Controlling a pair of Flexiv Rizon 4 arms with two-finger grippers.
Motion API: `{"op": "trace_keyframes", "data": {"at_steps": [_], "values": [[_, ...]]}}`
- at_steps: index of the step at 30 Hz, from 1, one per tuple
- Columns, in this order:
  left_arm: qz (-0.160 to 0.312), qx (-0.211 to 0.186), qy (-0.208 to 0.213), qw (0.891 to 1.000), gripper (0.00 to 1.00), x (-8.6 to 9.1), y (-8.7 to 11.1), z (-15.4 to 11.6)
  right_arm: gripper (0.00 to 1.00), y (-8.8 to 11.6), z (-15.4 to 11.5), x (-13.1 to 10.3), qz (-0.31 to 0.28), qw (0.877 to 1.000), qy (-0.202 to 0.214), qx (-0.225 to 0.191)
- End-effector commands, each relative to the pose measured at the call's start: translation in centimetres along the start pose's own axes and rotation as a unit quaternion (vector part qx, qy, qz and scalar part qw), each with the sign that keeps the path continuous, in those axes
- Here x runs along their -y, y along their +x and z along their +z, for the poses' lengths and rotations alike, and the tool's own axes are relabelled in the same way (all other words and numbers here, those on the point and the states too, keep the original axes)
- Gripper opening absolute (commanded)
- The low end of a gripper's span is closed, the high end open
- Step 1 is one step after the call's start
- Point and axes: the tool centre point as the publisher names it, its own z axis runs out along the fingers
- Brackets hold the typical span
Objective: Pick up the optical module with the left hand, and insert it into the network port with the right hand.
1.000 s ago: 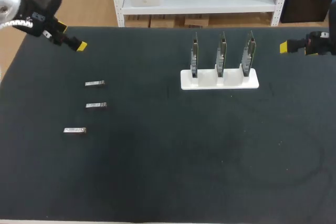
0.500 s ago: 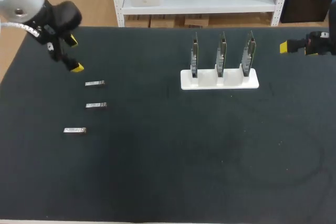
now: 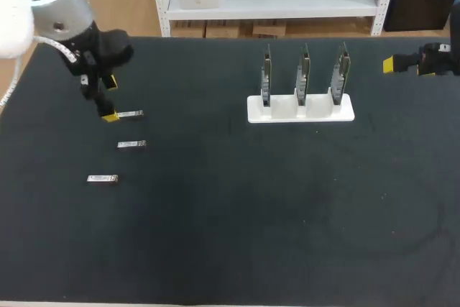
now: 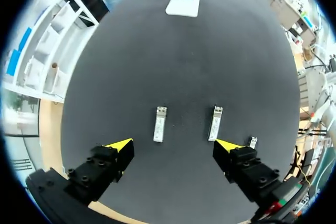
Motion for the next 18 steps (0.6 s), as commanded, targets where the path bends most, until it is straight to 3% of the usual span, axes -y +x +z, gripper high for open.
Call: {"op": "trace_keyframes", "data": {"at_steps": [1, 18], "values": [[0.014, -0.031, 0.009, 0.999, 1.00, -0.5, -0.4, 1.0, 1.00, 0.0, 0.0, -0.1, 0.000, 1.000, 0.002, 0.001], [0.025, -0.048, 0.015, 0.998, 1.00, -0.5, -0.6, 3.6, 1.00, 0.0, 0.0, -0.1, 0.000, 1.000, 0.002, 0.001]]}}
